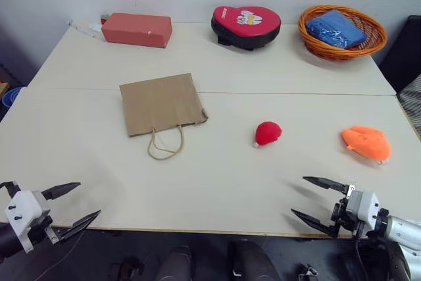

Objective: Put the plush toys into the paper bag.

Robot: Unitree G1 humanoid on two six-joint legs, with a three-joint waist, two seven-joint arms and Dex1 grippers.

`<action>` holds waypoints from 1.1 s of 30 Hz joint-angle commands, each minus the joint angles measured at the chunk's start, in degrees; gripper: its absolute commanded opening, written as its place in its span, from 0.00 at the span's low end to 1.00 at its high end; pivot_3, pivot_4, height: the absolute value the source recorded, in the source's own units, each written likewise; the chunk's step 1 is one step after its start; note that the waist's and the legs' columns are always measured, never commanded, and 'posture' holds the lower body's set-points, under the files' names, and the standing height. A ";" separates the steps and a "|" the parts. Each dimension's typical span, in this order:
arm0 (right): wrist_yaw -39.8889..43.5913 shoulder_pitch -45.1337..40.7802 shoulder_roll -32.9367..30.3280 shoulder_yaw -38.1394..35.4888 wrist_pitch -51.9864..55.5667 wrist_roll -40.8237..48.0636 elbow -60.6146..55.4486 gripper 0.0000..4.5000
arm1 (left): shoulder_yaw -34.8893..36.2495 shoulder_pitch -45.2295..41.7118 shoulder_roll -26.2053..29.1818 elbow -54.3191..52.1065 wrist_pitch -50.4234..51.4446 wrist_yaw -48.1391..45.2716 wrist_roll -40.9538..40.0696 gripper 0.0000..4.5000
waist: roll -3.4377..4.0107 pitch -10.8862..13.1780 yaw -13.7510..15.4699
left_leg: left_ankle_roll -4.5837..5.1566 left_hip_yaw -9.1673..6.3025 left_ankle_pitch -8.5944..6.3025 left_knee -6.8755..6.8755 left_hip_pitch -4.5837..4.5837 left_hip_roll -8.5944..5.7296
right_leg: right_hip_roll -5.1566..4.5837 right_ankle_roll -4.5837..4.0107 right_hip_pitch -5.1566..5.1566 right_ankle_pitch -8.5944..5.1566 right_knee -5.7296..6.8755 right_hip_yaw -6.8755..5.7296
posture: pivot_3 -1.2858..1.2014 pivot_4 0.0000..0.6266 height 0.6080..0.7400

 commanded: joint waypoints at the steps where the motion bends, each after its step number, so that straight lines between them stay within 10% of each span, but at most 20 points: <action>1: -0.57 -0.07 0.29 -0.13 0.12 0.19 -2.01 0.99 | 0.03 0.23 -0.03 -1.35 0.30 0.28 -0.87 1.00 | 0.00 0.00 0.00 | 0.00 0.00 0.00 0.00 0.00 0.00 | 0.00 0.00 0.00 0.00 0.00 0.00 | 0.52 0.24 1.00; 10: -2.63 -1.26 1.83 0.15 0.43 1.01 -3.89 0.99 | -0.73 -2.04 0.98 -4.10 7.23 -0.87 -6.85 1.00 | 0.00 0.00 0.00 | 0.00 0.00 0.00 -0.01 0.01 0.00 | 0.00 0.00 0.01 0.00 0.00 0.00 | 0.52 0.24 1.00; 19: -11.66 -6.29 6.02 2.45 11.69 6.71 -18.79 0.99 | -13.22 -23.24 8.79 -8.58 16.45 1.22 -5.83 1.00 | 0.02 0.00 0.08 | -0.12 -0.05 0.09 0.00 0.00 -0.01 | 0.02 -0.01 -0.05 0.00 0.11 -0.03 | 0.52 0.24 1.00; 33: -17.36 -8.73 9.20 5.56 14.62 2.86 -23.02 0.99 | -41.73 -57.99 4.95 22.60 -3.70 -5.79 16.95 1.00 | 0.01 0.00 -0.15 | -0.18 0.00 0.15 0.24 -0.35 -0.04 | 0.12 0.01 -0.40 0.01 0.49 -0.04 | 0.52 0.24 1.00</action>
